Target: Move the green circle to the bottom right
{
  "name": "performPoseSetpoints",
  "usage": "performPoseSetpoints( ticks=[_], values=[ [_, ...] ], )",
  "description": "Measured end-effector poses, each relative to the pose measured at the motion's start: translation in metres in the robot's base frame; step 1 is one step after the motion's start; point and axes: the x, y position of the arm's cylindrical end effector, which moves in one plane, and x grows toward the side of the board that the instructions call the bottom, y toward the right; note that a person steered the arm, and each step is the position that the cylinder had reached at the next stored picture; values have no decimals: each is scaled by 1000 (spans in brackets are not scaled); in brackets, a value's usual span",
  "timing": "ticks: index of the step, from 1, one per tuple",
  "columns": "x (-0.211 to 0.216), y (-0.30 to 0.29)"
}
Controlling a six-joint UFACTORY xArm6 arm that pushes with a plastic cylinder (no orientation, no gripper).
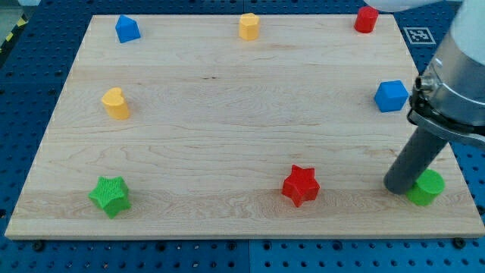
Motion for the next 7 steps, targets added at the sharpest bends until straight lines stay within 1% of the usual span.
performPoseSetpoints(
  ticks=[3, 6, 7],
  values=[
    [10, 0],
    [10, 6],
    [3, -21]
  ],
)
